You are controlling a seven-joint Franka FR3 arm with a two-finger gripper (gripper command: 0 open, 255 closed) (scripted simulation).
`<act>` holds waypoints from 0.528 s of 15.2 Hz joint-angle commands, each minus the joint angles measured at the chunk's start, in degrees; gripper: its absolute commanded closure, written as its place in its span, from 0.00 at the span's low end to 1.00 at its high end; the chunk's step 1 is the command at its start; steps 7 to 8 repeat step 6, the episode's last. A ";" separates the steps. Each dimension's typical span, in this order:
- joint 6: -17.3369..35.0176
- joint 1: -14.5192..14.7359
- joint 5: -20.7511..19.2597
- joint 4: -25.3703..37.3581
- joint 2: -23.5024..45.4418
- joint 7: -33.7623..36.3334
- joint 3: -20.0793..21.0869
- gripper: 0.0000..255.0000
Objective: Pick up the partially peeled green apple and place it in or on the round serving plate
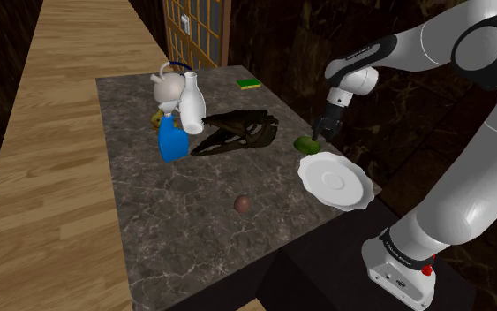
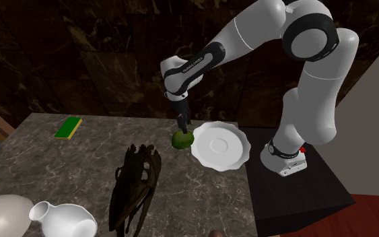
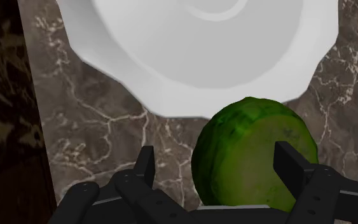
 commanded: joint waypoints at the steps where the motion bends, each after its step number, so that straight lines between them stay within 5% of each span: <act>1: 0.00 0.00 0.00 0.00 0.00 0.00 0.00 0.00; 2: 0.00 -0.09 -0.02 0.00 -0.01 0.01 0.09 0.00; 3: -8.12 -6.81 13.38 4.19 4.83 -12.87 -1.03 0.00; 4: 0.06 -0.04 0.78 1.71 1.52 -3.62 0.19 0.00; 5: 0.06 0.12 0.81 1.72 1.54 -3.65 0.02 0.00; 6: -4.08 -8.09 20.12 -0.84 2.33 -13.52 -1.62 0.00; 8: -4.08 -8.09 20.12 -0.84 2.33 -13.52 -1.62 0.00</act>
